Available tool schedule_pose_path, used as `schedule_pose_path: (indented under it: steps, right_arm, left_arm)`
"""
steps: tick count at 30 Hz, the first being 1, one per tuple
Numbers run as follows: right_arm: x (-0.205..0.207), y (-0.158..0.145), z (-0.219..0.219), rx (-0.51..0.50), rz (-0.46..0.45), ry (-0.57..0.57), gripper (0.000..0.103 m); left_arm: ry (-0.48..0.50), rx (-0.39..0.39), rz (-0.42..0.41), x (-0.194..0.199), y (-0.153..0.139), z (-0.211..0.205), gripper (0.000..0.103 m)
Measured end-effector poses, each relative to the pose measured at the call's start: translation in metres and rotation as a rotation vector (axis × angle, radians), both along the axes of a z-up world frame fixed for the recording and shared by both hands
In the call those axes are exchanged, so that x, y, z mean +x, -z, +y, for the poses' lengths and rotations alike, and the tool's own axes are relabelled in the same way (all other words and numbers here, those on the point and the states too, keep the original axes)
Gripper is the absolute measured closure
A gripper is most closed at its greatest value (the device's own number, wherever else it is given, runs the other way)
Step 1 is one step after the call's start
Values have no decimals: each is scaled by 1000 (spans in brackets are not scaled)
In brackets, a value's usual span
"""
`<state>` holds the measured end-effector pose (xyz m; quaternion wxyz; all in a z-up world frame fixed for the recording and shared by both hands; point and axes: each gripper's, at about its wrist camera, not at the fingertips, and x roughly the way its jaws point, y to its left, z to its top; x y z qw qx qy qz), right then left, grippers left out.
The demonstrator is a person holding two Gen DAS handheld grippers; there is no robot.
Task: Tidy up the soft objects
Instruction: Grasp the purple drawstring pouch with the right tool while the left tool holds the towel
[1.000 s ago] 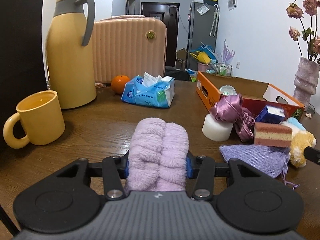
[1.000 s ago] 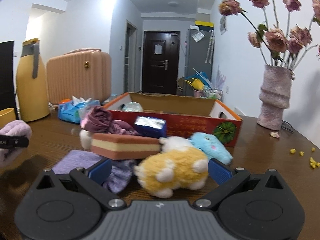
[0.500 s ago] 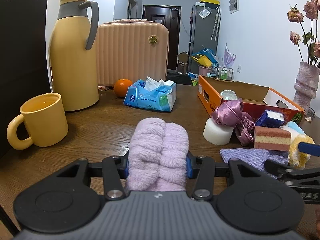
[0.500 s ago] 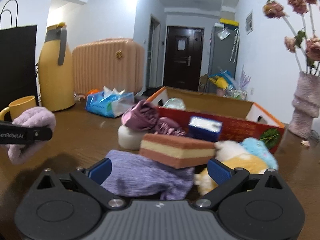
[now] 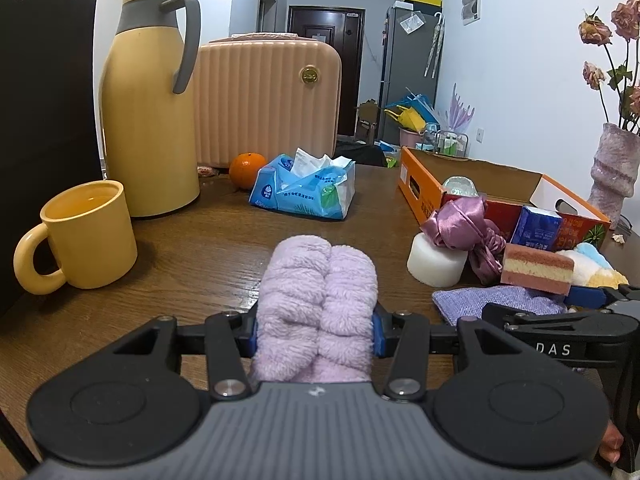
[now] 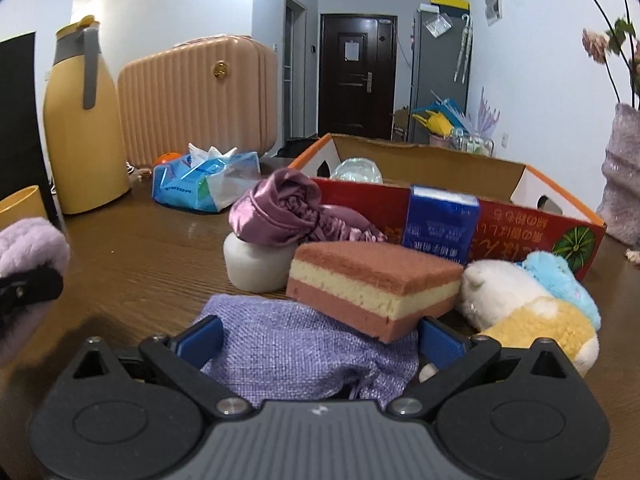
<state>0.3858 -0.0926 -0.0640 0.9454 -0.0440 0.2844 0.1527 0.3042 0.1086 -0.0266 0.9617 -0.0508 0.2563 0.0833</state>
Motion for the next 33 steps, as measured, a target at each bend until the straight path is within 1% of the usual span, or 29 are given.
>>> schedule_pose_path:
  steps: [4,10,11,12,14,18,22,27,33]
  right_arm:
    - [0,1,-1,5,10,-3,3]
    - [-4,2,-2,-15,17,-10,16]
    - [-5,2,-2,-16,19,-12,25]
    - [-5,3,-2,-14,25,-17,36]
    - [-5,4,-5,19,54,-40,47]
    - [-10,3,-7,29,50,-53,58]
    - [-17,0,-9,41,27,-63,62]
    - [-30,-7,-14,48,-40,-60,63]
    - [-45,-18,-24,70,-121,-53,63]
  left_arm:
    - [-1,0,2,0,0,0,55]
    - [0,-1,2,0,0,0,55]
    - [-1,-2,2,0,0,-1,55]
    - [-2,-3,3,0,0,0,55]
    - [-3,-6,3,-1,1,0,55]
    - [-5,-10,3,-1,1,2,55]
    - [-5,-11,2,-1,1,2,55]
    - [-7,-13,1,-1,0,3,55]
    - [-21,-19,-24,-4,-3,4,55]
